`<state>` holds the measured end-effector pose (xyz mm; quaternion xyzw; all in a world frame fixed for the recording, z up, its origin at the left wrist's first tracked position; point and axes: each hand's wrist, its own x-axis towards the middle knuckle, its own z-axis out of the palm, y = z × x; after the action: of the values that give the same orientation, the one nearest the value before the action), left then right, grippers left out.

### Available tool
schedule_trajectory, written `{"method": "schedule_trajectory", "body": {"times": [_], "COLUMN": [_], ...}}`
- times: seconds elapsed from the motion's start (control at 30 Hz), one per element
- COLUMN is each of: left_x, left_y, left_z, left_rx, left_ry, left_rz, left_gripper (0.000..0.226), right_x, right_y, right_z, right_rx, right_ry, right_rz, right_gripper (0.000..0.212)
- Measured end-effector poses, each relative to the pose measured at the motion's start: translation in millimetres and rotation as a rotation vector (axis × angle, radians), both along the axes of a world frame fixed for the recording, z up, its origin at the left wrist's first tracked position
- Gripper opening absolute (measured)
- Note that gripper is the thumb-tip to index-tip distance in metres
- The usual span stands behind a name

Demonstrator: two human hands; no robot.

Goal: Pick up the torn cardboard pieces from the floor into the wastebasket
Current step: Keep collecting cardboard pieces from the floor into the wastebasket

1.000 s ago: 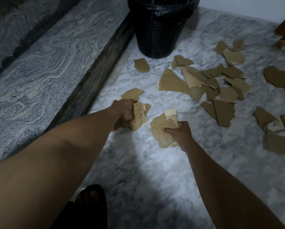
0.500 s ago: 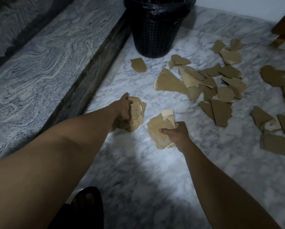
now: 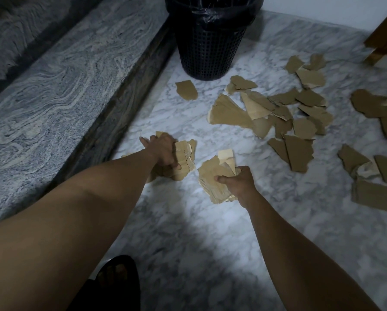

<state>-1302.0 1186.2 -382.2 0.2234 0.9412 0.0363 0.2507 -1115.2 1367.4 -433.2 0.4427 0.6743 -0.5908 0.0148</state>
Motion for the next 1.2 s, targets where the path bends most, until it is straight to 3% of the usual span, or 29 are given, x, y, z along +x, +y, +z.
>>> {"method": "schedule_trajectory", "body": {"times": [0.13,0.37,0.57,0.7,0.8,1.07,1.2], "left_x": [-2,2,8,-1,-26,-116,-164], "left_y": [-1,-14,-18,-1,23,90,114], "left_z": [0,-8,-13,8,47,234,294], "left_rx": [0.045,0.160,0.384,0.534,0.701,1.087,1.306], "left_ry": [-0.059,-0.167,-0.348,-0.336,-0.324,-0.132,0.048], "left_rz": [0.001,0.157,0.355,0.444,0.488,0.371,0.373], "left_gripper": [0.107,0.110,0.079,0.058,0.056,0.049,0.046], "right_x": [1,3,0,-25,-61,-178,-233], "right_y": [-1,-4,-1,7,21,72,86], "right_z": [2,9,31,59,94,272,344], "right_rx": [-0.001,-0.019,-0.078,-0.036,0.005,0.226,0.362], "right_ry": [0.002,0.023,0.074,0.172,0.273,0.612,0.719], "right_rz": [-0.001,-0.017,-0.098,-0.169,-0.194,-0.217,-0.137], "right_gripper": [0.073,0.045,0.021,0.031,0.050,0.055,0.035]}}
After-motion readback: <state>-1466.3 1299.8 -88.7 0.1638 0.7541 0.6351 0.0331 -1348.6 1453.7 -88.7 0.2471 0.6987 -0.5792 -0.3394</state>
